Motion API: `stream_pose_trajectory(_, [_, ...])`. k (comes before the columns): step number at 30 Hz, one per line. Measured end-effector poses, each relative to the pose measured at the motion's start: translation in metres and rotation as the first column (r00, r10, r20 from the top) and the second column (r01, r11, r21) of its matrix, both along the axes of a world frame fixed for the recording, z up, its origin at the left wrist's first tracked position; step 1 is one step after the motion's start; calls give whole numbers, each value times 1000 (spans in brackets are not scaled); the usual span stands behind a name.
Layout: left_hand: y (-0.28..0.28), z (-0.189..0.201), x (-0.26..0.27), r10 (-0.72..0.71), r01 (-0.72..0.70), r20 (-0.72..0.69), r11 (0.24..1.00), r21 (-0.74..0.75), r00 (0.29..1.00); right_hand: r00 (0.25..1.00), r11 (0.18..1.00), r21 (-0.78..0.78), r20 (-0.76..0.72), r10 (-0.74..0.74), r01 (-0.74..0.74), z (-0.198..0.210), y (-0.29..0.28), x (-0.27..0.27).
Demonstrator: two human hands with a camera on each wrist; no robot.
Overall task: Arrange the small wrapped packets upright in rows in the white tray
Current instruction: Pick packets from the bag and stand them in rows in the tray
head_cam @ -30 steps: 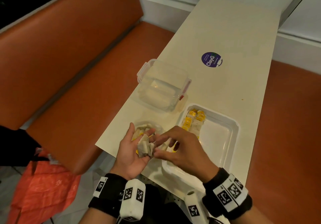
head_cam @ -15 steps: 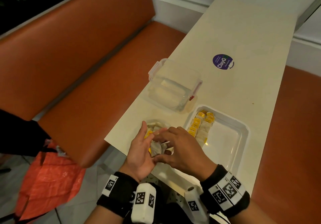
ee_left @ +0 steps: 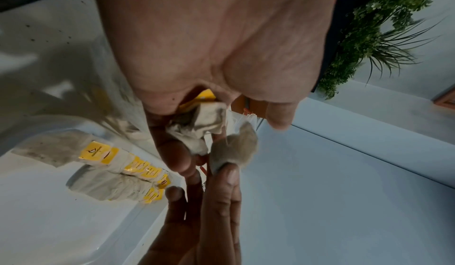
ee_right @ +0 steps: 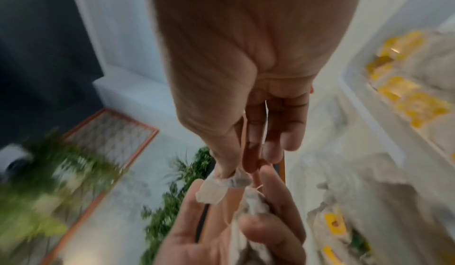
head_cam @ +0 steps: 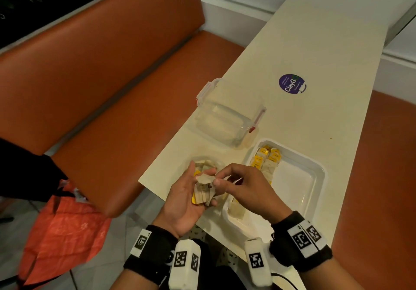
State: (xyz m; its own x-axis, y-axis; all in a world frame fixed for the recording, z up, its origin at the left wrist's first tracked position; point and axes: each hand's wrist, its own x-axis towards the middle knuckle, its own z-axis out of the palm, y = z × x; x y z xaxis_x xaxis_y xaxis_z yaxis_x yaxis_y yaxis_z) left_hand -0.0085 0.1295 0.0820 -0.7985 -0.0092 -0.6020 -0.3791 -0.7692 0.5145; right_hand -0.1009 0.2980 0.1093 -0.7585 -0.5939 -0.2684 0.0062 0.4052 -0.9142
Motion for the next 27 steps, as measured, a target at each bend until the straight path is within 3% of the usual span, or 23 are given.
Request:
stream_pose_trajectory(3, [1, 1, 2, 0, 0, -22, 1000, -28, 1000, 981, 989, -108, 174, -85, 105, 1, 3, -2])
stream_pose_trajectory(9, [-4, -2, 8, 19, -26, -114, 998, -61, 993, 891, 947, -220, 437, -118, 233, 0, 6, -4])
stream_pose_trajectory(14, [-3, 0, 0, 1, -12, -60, 985, -174, 998, 870, 963, -221, 492, -26, 153, -6, 6, -2])
stream_pose_trajectory(17, [-4, -1, -3, 36, -44, -38, 975, -217, 999, 900, 970, -201, 434, -37, 137, -7, 4, 0])
stream_pose_trajectory(21, [-8, 1, -3, -6, -11, -47, 939, -344, 999, 988, 989, -131, 148, -51, 71, -1, 0, -1])
stream_pose_trajectory(24, [-13, 0, -2, -41, 22, -34, 905, -426, 999, 998, 993, -105, -7, -56, 55, 2, -6, -2])
stream_pose_trajectory(27, [-17, -3, 1, -45, 35, -18, 920, -391, 999, 991, 994, -52, -92, -98, 93, -6, -6, -5])
